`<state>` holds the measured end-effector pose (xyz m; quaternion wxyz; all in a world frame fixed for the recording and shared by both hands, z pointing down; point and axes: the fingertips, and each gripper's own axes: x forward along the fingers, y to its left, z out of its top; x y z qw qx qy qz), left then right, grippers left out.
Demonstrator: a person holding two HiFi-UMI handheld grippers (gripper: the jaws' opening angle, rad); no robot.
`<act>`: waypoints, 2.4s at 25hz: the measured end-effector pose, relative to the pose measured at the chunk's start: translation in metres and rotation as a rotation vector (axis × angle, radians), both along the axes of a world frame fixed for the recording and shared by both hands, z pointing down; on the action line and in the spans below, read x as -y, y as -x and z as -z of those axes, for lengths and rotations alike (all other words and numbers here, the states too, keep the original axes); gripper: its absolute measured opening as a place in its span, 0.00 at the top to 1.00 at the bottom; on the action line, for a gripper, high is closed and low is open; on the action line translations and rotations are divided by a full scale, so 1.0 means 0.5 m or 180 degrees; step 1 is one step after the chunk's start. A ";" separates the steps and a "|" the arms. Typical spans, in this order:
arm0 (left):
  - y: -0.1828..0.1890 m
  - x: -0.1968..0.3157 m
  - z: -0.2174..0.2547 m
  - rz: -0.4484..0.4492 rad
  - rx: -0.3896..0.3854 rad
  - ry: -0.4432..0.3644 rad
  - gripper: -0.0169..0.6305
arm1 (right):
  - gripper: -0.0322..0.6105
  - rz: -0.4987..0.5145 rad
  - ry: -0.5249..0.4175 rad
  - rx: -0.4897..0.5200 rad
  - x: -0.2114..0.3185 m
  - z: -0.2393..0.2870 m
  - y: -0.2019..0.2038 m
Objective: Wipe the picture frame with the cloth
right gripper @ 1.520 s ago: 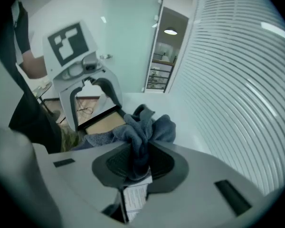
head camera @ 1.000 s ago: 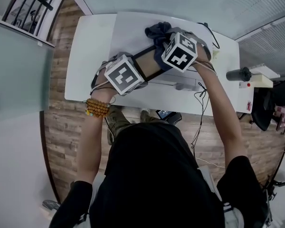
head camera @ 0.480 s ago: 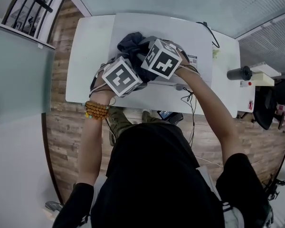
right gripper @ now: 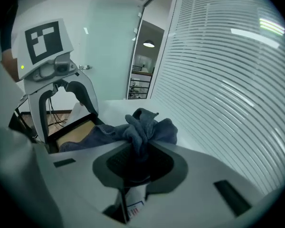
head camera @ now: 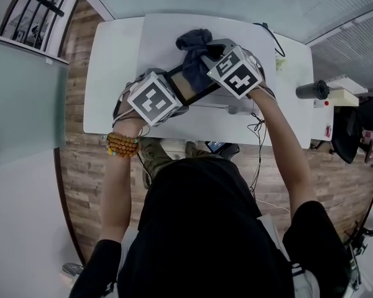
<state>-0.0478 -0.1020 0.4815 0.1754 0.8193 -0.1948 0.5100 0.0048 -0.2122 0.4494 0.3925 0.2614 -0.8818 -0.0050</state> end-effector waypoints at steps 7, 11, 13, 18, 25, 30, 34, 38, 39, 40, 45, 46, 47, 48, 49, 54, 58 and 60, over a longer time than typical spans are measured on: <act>0.002 0.000 0.006 0.0007 -0.0010 0.0002 0.22 | 0.87 -0.0276 -0.0023 0.0004 -0.059 0.001 -0.049; 0.000 0.001 0.005 0.0005 -0.0022 -0.0011 0.22 | 0.87 -0.0509 0.0059 0.0236 -0.099 -0.004 -0.080; 0.002 0.003 0.004 -0.0041 -0.0002 -0.0014 0.21 | 0.88 -0.0641 0.0110 0.0421 -0.112 -0.001 -0.094; 0.006 0.000 0.004 -0.0138 0.0103 -0.0004 0.21 | 0.88 -0.0559 0.0148 0.0573 -0.145 0.005 -0.074; 0.006 -0.001 0.001 -0.0176 0.0102 -0.0040 0.21 | 0.88 -0.0001 0.0521 0.0677 -0.232 -0.002 0.062; 0.003 -0.005 0.003 -0.0124 -0.0007 -0.0058 0.21 | 0.86 0.0223 0.0841 0.1116 -0.246 0.024 0.040; 0.005 -0.003 0.004 -0.0117 -0.0076 -0.0073 0.21 | 0.86 -0.0268 0.0470 0.1451 -0.135 0.115 -0.037; 0.007 0.001 0.002 -0.0101 -0.0025 -0.0055 0.21 | 0.85 -0.0459 0.0166 0.0993 -0.009 0.102 -0.050; 0.005 0.000 0.001 -0.0084 0.0006 -0.0067 0.21 | 0.85 -0.0418 0.0205 0.0830 0.003 0.079 -0.040; 0.003 0.000 0.001 -0.0057 0.0027 -0.0082 0.21 | 0.85 -0.0382 0.0249 0.0669 0.008 0.055 -0.031; -0.005 0.007 0.004 0.0053 -0.0088 -0.0092 0.21 | 0.85 -0.0519 0.0144 0.0383 0.007 -0.001 -0.028; -0.005 0.007 0.004 0.0049 -0.0079 -0.0081 0.21 | 0.85 -0.0530 0.0105 0.0368 0.002 0.000 -0.030; -0.004 0.007 0.004 0.0046 -0.0062 -0.0067 0.21 | 0.85 -0.0528 0.0070 0.0354 -0.005 0.000 -0.032; -0.002 0.005 0.004 0.0045 -0.0047 -0.0055 0.21 | 0.85 -0.0529 0.0049 0.0351 -0.013 0.000 -0.034; -0.001 0.004 0.004 0.0047 -0.0041 -0.0047 0.21 | 0.85 -0.0541 0.0041 0.0358 -0.023 0.000 -0.038; 0.001 0.003 0.005 0.0067 -0.0065 -0.0055 0.21 | 0.85 -0.0655 0.0001 0.0440 -0.067 0.000 -0.066; -0.001 0.003 0.003 0.0060 -0.0056 -0.0045 0.21 | 0.86 -0.0723 -0.0053 0.0382 -0.096 -0.004 -0.084; -0.001 0.006 0.003 0.0071 -0.0083 -0.0077 0.21 | 0.86 -0.0752 -0.0090 0.0341 -0.106 -0.002 -0.091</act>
